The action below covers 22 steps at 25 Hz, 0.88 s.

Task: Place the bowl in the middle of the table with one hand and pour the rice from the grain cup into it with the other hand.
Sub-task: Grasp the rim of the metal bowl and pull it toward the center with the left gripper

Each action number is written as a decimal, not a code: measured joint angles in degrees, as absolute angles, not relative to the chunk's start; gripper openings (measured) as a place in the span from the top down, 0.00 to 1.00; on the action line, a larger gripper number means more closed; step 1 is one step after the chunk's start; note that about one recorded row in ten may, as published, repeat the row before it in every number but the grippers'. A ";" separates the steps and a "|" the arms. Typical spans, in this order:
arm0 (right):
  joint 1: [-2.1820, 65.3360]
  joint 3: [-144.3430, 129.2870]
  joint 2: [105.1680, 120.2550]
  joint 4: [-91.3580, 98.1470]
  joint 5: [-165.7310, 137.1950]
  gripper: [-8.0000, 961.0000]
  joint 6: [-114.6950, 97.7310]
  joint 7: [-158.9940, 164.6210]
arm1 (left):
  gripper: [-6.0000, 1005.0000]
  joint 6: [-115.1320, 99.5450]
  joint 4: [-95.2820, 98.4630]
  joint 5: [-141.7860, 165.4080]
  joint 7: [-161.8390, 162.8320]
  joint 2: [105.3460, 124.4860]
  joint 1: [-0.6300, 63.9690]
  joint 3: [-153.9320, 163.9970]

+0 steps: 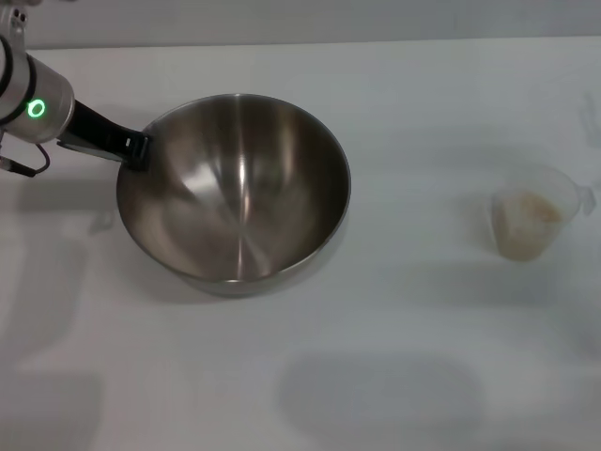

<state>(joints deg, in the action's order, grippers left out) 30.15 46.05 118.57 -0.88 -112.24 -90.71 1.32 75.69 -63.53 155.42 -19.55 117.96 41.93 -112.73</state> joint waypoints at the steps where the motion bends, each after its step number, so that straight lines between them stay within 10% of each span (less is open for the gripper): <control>1: 30.14 46.06 118.57 -0.88 -112.23 0.28 -90.71 1.32 | 0.94 75.69 -63.19 154.62 -20.19 117.98 41.97 -113.76; 22: 30.15 46.06 118.50 -0.64 -112.10 0.29 -90.70 1.32 | 0.95 76.06 -59.78 135.02 -30.08 117.92 44.27 -124.44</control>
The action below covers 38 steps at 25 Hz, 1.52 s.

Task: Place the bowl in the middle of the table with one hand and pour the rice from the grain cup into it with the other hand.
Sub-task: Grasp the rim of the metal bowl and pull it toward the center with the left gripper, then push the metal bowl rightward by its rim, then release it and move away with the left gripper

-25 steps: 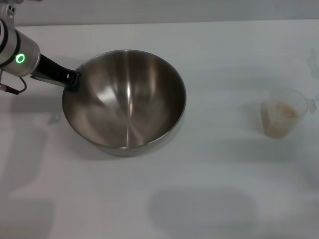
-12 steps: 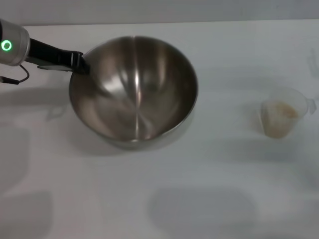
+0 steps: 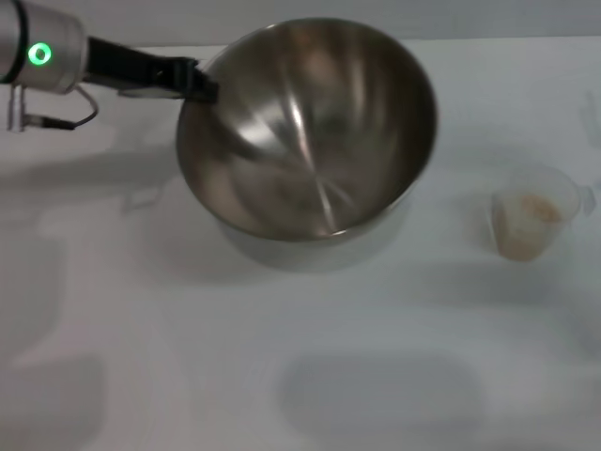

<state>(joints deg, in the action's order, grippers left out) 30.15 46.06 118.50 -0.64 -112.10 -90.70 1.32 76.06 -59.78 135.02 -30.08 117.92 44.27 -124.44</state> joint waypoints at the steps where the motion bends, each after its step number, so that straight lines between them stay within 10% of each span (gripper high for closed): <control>1: 30.15 46.05 118.50 -0.60 -112.04 0.29 -90.70 1.32 | 0.95 76.06 -59.78 135.02 -30.08 117.92 44.27 -124.44; 38: 29.35 46.33 118.74 -0.35 -111.88 0.29 -91.94 1.32 | 0.95 59.75 -45.30 139.91 -28.74 118.43 53.84 -106.20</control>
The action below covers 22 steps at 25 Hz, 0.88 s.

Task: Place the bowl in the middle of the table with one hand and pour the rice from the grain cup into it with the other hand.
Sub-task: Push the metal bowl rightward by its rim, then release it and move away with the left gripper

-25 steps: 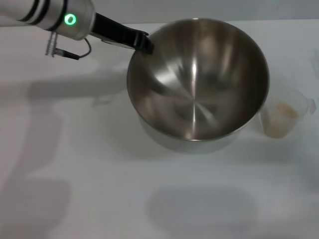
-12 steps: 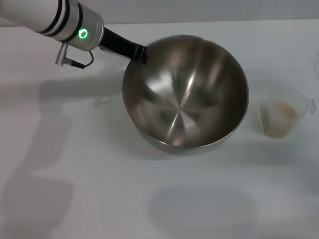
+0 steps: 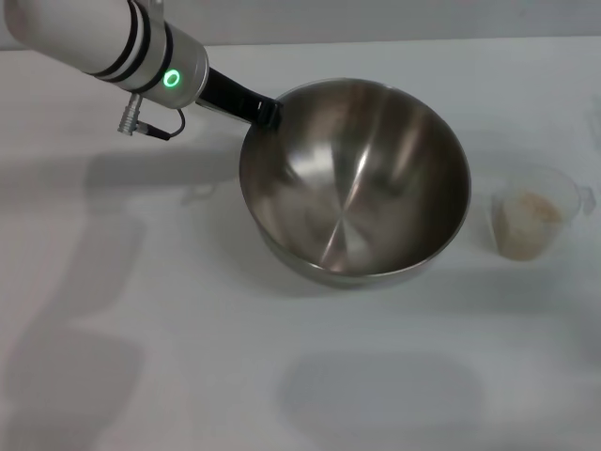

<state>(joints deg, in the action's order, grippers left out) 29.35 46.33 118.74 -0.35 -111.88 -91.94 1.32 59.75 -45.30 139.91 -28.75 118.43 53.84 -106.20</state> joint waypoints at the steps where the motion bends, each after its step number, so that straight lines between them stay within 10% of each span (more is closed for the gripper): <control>1: 29.35 46.36 118.74 -0.35 -111.88 0.29 -91.94 1.32 | 0.95 59.74 -45.29 139.91 -28.74 118.43 53.84 -106.25; 22: 29.36 46.20 118.63 -0.28 -111.88 0.29 -91.62 1.32 | 0.80 60.79 -49.81 138.95 -29.03 118.14 51.71 -110.85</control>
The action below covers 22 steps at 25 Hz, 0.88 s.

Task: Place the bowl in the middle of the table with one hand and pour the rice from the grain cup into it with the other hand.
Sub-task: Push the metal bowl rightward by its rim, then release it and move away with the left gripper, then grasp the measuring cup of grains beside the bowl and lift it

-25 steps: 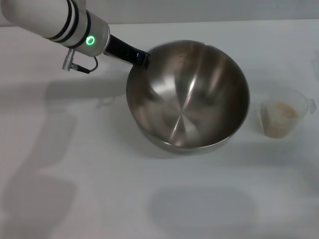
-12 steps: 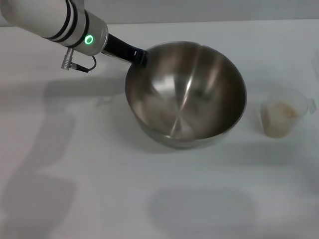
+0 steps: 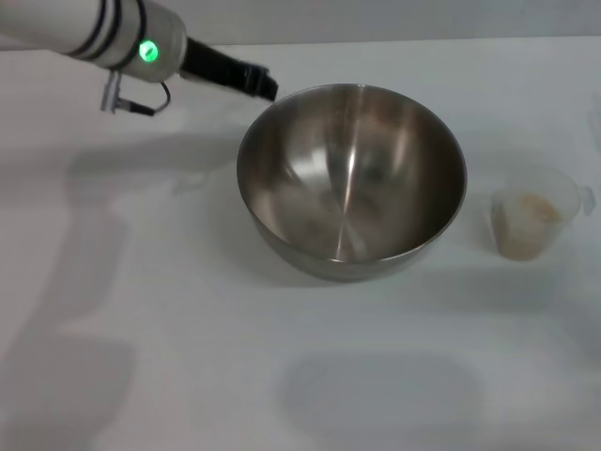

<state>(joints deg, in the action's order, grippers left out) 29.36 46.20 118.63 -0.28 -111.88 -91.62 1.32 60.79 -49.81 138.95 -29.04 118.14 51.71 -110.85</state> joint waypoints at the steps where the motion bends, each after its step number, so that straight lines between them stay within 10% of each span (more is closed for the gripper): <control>1: 29.36 46.16 118.62 -0.28 -111.88 0.29 -91.55 1.32 | 0.79 61.30 -52.84 137.80 -29.20 118.20 50.35 -111.42; 9: 29.54 46.42 118.47 -0.26 -111.85 0.29 -90.75 1.32 | 0.77 46.32 -67.21 131.57 -35.59 118.53 38.97 -106.84; 22: 29.78 46.54 118.40 0.26 -111.79 0.29 -89.49 1.32 | 0.78 -44.67 -56.96 133.07 -32.07 118.18 24.43 -76.28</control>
<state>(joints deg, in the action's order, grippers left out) 29.78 46.54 118.40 0.26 -111.79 -89.49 1.32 -44.67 -56.96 133.07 -32.08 118.18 24.43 -76.28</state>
